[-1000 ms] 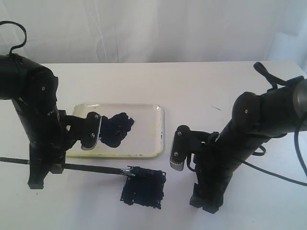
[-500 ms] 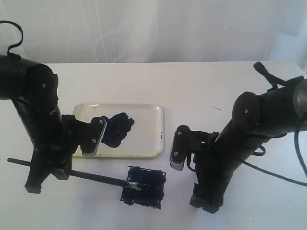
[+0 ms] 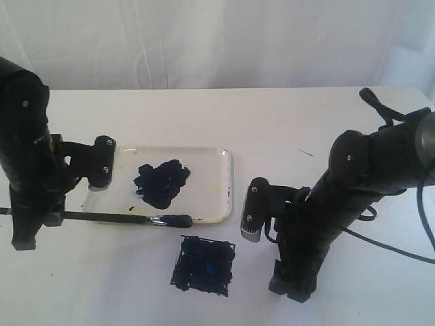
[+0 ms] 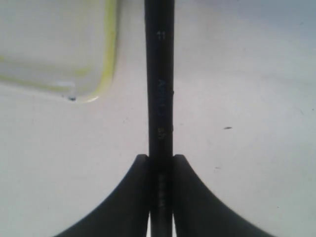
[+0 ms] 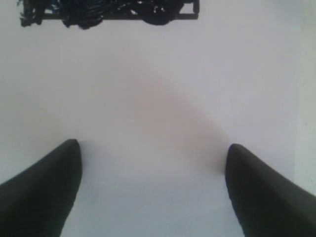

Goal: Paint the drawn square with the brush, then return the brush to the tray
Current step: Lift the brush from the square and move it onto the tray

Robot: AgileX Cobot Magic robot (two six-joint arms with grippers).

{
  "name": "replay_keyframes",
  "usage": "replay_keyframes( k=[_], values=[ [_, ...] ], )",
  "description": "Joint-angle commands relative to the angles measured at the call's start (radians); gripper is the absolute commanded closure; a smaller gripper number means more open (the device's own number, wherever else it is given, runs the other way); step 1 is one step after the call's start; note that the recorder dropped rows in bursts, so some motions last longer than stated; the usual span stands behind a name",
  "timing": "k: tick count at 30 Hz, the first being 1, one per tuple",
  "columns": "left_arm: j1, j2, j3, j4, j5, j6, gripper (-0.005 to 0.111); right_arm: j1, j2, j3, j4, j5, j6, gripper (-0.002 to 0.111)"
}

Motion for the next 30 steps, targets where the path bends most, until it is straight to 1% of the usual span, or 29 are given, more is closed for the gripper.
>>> replay_keyframes(
  k=[1,8,11,15,19,24,30],
  values=[
    [0.055,-0.012,-0.001,-0.009,0.002,-0.042,0.107,0.003,0.011,0.004,-0.015,-0.036,0.018,0.034],
    [0.126,-0.012,-0.001,-0.015,-0.069,-0.152,0.107,0.003,0.011,0.004,-0.015,-0.058,0.018,0.034],
    [0.164,-0.012,-0.001,-0.015,-0.082,-0.252,0.107,0.003,0.011,0.004,-0.015,-0.058,0.018,0.034],
    [0.215,-0.010,-0.001,-0.034,-0.135,-0.280,0.107,0.003,0.011,0.004,-0.015,-0.058,0.018,0.034],
    [0.217,-0.001,0.006,-0.069,-0.214,-0.235,0.107,0.003,0.011,0.004,-0.015,-0.058,0.018,0.034],
    [0.214,0.065,0.005,-0.166,-0.212,-0.070,0.107,0.003,0.011,0.004,-0.015,-0.066,0.018,0.034],
    [0.214,0.106,0.005,-0.159,-0.199,-0.044,0.107,0.003,0.011,0.004,-0.015,-0.066,0.018,0.034]
  ],
)
